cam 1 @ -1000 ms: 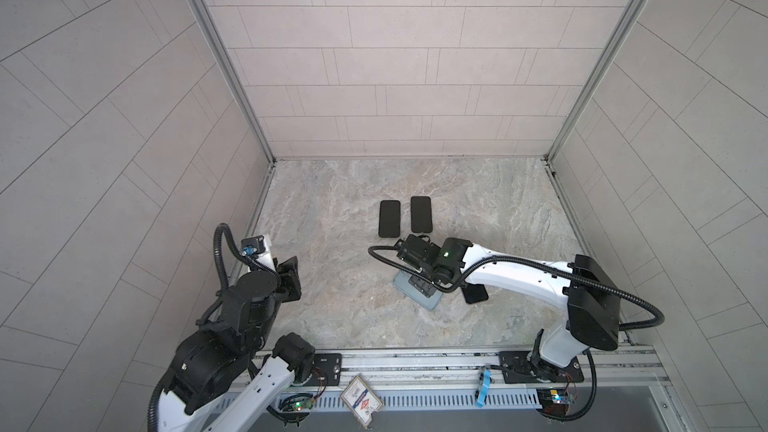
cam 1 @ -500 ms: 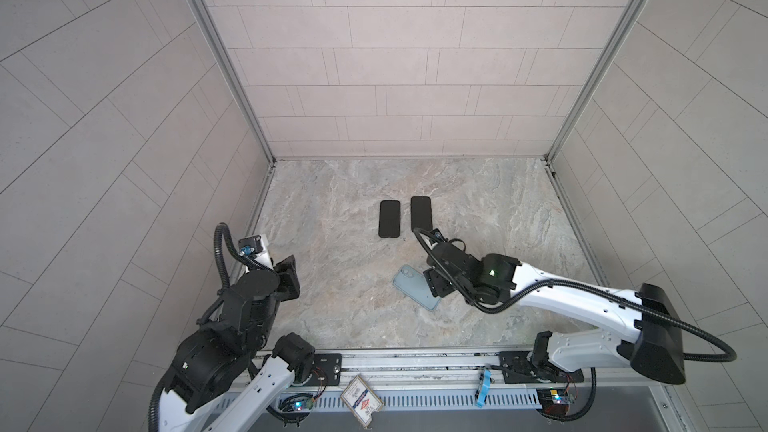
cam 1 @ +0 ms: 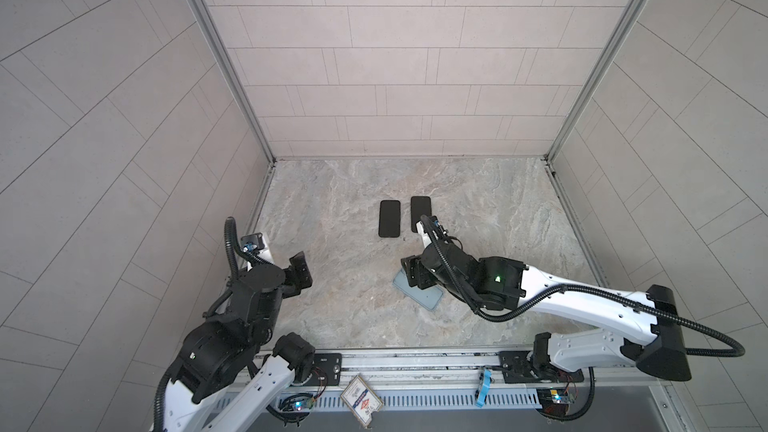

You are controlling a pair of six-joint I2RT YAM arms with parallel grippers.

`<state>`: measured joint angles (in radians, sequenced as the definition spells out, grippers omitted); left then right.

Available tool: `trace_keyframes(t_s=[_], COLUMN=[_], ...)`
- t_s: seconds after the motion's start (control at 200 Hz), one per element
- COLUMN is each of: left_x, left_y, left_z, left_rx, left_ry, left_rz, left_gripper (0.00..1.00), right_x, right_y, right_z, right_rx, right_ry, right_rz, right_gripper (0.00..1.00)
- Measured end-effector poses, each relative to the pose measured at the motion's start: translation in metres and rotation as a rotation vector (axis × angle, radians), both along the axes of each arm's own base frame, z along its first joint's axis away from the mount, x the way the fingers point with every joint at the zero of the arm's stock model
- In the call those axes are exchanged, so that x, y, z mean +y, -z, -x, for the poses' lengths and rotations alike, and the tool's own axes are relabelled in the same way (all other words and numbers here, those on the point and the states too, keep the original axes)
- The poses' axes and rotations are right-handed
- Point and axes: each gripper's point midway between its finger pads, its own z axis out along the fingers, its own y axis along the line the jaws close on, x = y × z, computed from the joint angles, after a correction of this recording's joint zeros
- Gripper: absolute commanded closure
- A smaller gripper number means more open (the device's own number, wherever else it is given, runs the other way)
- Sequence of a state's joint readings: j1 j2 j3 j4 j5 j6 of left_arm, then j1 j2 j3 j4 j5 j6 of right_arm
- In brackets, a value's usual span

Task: Put the phone into the phone case
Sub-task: 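Grasp the purple-framed black phone with the right gripper while the left arm reaches forward, then lift the purple-framed phone with the right gripper while the left gripper approaches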

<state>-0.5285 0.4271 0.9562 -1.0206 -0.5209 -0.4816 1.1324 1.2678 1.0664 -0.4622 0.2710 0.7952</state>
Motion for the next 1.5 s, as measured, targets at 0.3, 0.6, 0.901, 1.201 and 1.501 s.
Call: trace_keyframes(t_s=[0.3, 0.6, 0.901, 1.201, 1.501], left_x=[0.0, 0.002, -0.009, -0.039, -0.096], left_y=[0.005, 0.004, 0.006, 0.032, 0.042], left_z=[0.0, 0.008, 0.004, -0.02, -0.043], left_rx=[0.01, -0.035, -0.023, 0.157, 0.269], left_ry=[-0.001, 0.014, 0.064, 0.146, 0.304], left_rz=[-0.002, 0.03, 0.04, 0.004, 0.143], left_gripper=[0.0, 0.0, 0.01, 0.01, 0.05], right_x=[-0.03, -0.085, -0.159, -0.175, -0.169], right_y=[0.034, 0.074, 0.089, 0.141, 0.159], right_z=[0.001, -0.024, -0.017, 0.008, -0.006], right_rx=[0.055, 0.185, 0.256, 0.369, 0.514], right_ry=[0.082, 0.411, 0.646, 0.476, 0.28], right_rz=[0.038, -0.029, -0.023, 0.24, 0.434], right_gripper=[0.21, 0.2, 0.13, 0.05, 0.0])
